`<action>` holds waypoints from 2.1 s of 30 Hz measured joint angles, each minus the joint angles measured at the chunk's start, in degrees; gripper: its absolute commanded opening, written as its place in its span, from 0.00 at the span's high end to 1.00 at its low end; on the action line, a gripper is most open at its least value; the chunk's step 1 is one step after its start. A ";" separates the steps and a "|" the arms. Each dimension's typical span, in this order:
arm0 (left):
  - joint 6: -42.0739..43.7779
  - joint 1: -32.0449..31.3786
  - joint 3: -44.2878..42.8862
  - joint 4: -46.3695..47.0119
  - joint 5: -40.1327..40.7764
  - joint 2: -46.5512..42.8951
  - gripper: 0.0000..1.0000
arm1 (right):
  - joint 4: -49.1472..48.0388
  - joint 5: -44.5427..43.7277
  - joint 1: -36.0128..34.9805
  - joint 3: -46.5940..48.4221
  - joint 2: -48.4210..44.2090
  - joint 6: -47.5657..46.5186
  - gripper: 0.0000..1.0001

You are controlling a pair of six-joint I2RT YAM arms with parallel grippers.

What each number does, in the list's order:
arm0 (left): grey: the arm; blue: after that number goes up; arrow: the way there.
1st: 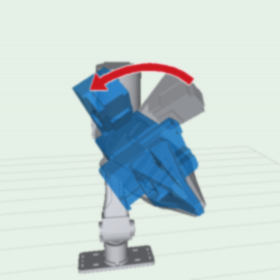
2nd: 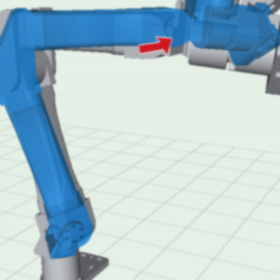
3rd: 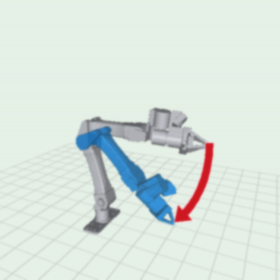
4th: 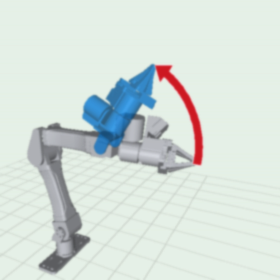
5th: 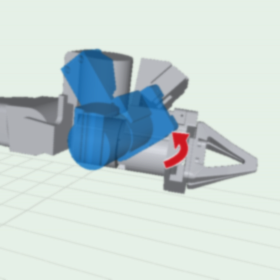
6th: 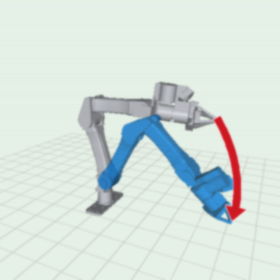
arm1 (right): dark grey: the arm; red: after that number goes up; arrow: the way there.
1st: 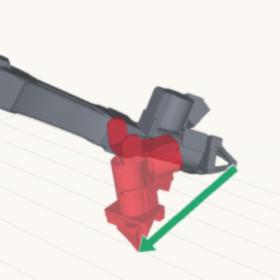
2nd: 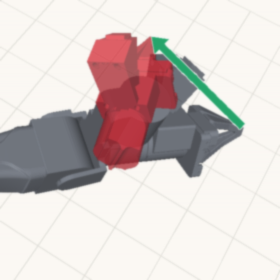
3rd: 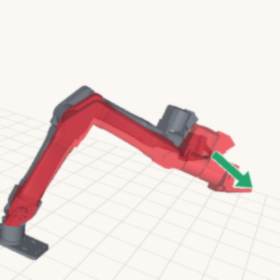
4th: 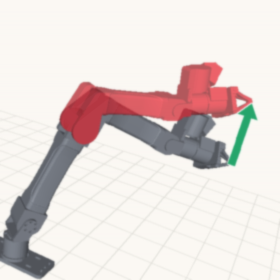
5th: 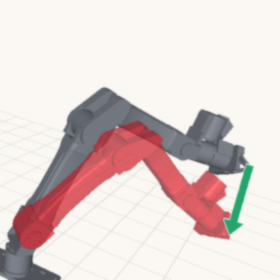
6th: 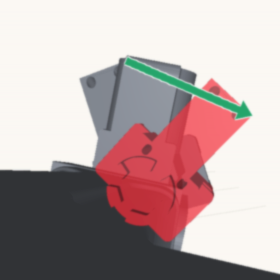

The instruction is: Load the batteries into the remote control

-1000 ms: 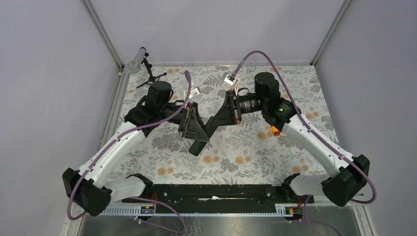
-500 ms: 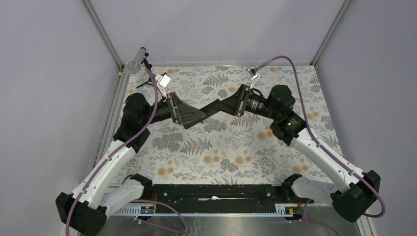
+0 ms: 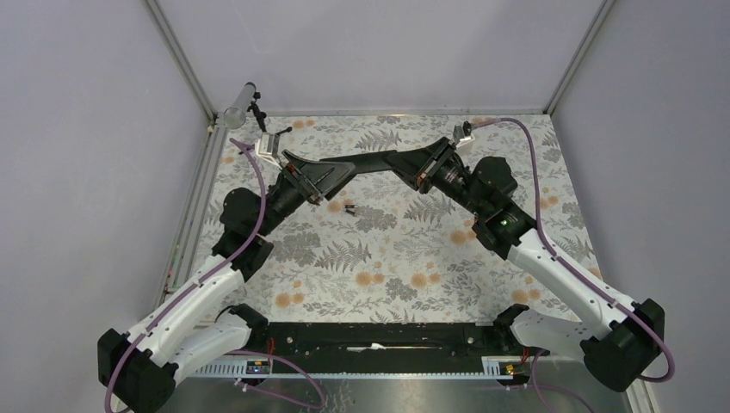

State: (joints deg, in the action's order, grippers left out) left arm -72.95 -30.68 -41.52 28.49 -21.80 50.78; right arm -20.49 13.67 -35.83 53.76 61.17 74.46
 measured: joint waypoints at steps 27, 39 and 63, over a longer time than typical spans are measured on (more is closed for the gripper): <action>5.14 -5.03 -9.42 -11.82 21.97 3.98 1.00 | -7.04 5.70 3.48 -2.58 3.72 2.32 0.01; 0.50 5.70 -16.11 -22.10 0.94 7.10 1.00 | -14.25 28.15 7.10 -0.74 10.27 1.11 0.01; -5.16 7.39 -14.99 -22.16 -8.20 7.93 1.00 | -20.52 28.87 6.95 0.96 14.40 4.74 0.90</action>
State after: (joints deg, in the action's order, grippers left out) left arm -78.11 -23.29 -56.51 6.33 -30.00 58.72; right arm -41.01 42.54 -28.88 54.72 75.57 79.20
